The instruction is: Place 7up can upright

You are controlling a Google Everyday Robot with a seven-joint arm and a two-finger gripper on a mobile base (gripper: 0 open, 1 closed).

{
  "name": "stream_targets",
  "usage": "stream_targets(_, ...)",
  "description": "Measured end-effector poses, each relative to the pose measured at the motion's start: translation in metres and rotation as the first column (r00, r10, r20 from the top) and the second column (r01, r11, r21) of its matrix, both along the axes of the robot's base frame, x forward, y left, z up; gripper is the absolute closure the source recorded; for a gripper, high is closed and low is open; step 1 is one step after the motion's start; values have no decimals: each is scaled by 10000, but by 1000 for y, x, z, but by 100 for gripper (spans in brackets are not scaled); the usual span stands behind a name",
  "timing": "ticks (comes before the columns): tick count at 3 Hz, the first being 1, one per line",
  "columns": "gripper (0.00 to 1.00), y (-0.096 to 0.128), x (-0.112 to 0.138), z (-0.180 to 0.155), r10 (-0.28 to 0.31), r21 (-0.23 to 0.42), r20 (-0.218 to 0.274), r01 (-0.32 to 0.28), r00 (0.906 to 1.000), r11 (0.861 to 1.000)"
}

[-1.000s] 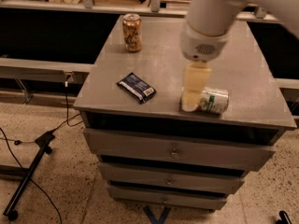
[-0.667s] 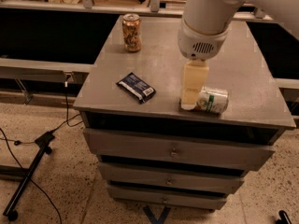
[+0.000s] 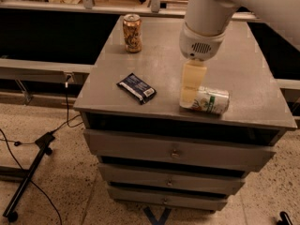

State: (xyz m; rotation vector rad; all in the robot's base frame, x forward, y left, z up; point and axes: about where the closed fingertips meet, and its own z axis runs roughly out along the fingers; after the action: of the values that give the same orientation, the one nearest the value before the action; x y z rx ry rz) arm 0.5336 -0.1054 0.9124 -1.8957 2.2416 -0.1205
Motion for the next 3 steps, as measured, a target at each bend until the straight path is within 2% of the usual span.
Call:
stream_targets(1,0,2,12,-19,-581,-224,-378,572,9976,9981)
stream_targets(3,0,-3,22,-46,-1777,-329,-880,1754,9801,9839)
